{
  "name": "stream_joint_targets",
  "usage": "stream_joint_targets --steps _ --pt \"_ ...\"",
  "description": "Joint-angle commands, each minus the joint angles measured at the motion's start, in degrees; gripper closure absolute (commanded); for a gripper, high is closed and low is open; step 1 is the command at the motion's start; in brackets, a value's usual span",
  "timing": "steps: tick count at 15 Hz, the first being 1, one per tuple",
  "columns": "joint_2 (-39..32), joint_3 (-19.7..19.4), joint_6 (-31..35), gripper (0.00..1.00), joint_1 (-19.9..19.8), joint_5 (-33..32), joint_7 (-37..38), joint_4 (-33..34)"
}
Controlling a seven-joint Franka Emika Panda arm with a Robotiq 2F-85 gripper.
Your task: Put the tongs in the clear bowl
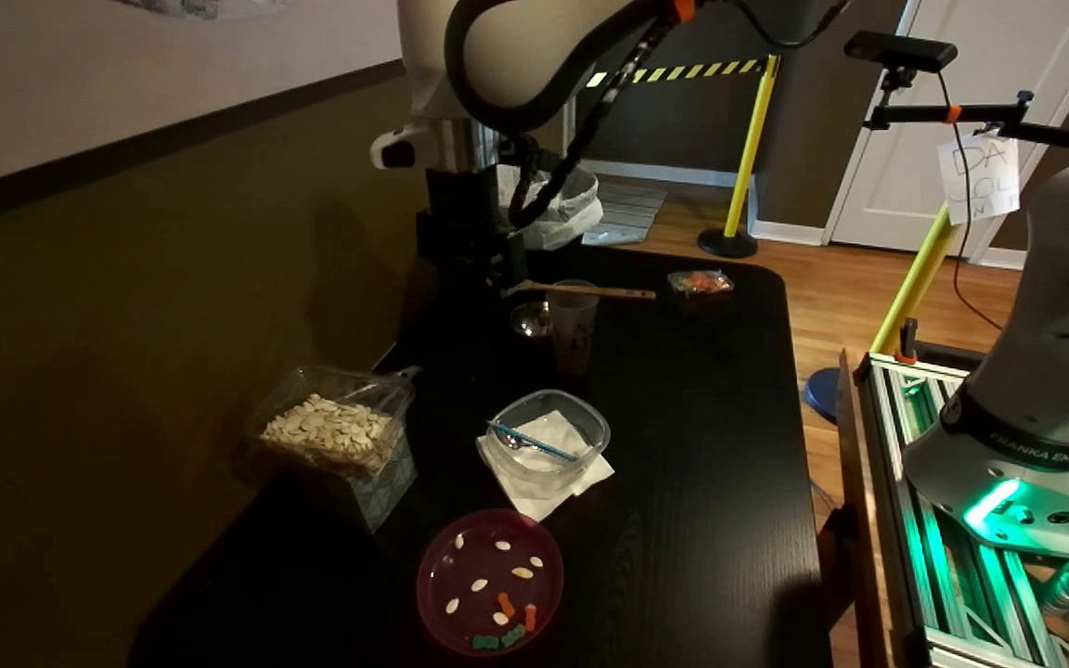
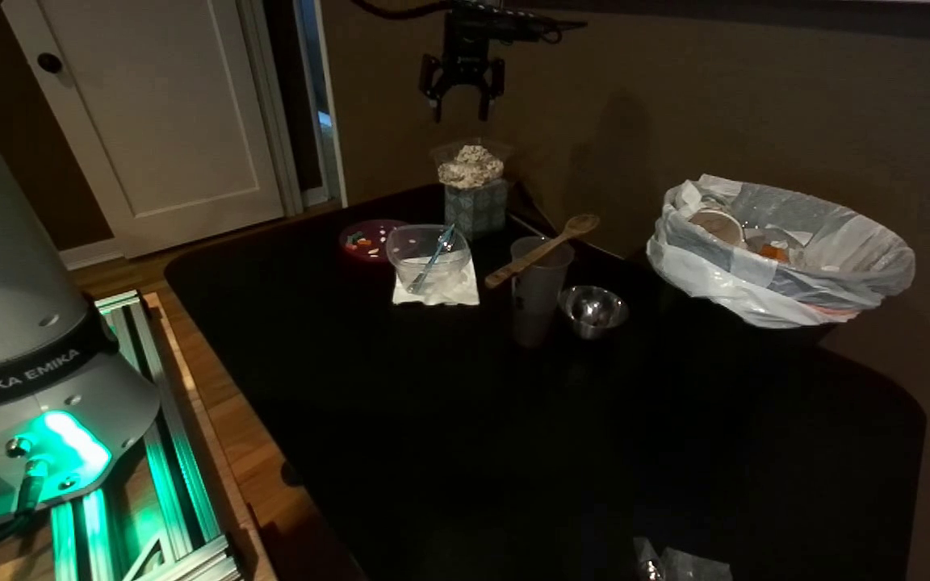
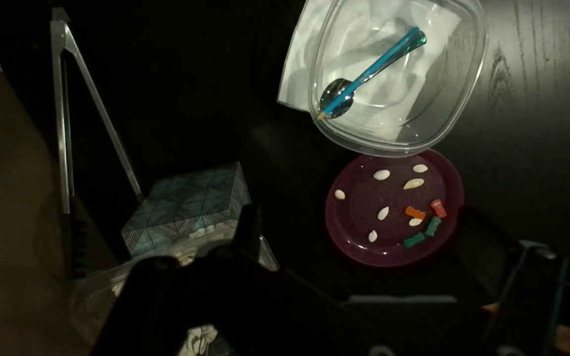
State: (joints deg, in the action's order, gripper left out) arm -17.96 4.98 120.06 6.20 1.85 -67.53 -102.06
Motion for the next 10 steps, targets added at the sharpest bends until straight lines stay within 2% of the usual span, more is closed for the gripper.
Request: stream_joint_targets --steps 1,5,8,10 --pt "-1.27 1.51 -0.35 0.0 -1.43 -0.5 -0.02 1.27" --pt "-2.12 1.78 -0.87 0.0 -1.44 -0.46 -0.24 2.56" --pt "-8.38 2.2 3.03 0.0 -4.75 5.2 -2.5 8.12" --pt "-11.91 1.43 5.4 0.0 -6.24 5.38 -1.63 11.07"
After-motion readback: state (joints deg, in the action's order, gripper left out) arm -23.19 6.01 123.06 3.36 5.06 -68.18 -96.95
